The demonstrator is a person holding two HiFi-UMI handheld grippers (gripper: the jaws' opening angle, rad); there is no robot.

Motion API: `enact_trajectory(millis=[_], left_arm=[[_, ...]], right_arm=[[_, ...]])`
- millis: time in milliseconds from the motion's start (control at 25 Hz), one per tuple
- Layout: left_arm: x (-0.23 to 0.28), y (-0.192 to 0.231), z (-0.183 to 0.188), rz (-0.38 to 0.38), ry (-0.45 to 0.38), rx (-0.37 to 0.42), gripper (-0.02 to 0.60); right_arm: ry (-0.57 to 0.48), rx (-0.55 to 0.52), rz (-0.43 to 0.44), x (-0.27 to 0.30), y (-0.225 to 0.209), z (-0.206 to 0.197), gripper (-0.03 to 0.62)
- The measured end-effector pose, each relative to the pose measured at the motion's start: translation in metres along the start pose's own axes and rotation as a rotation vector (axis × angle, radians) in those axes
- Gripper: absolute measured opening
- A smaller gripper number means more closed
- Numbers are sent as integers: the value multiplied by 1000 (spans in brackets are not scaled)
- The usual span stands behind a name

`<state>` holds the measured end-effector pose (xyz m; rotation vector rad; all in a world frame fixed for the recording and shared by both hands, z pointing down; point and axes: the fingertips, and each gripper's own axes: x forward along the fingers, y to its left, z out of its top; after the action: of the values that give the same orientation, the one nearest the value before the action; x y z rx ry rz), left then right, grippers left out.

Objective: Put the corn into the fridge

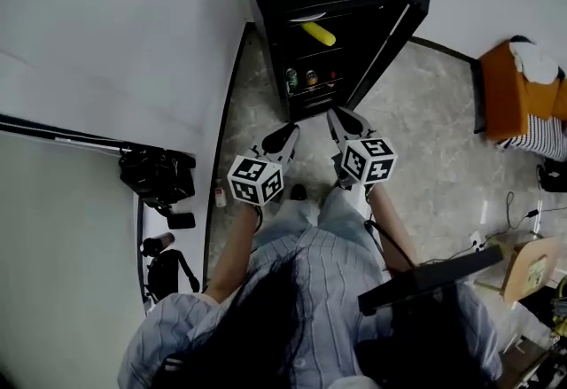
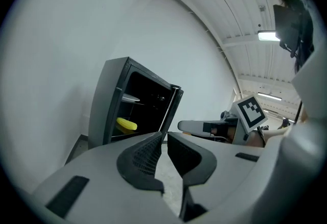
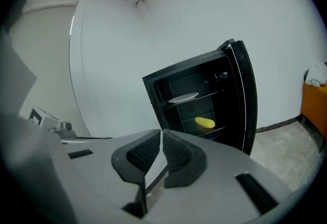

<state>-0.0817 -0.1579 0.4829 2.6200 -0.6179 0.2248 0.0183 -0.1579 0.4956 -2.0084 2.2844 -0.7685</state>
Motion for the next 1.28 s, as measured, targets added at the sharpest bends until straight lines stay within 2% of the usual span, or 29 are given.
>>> enact_trajectory(millis=[240,560,920,1280], left_arm=[[-3,-19,11,-43,-29,7,43],[-5,-52,22,2,-92,4,43],[-19,-123,-16,76,-121,-31,43],[-49,-196,-56,136,-142,-26,43]], right_arm=[[-19,-34,16,-15,10,21,28],[-14,-32,72,-48,17,25,28],[24,-22,127,-126,6,-8,28],[52,-45,205,-201,12,-42,28]])
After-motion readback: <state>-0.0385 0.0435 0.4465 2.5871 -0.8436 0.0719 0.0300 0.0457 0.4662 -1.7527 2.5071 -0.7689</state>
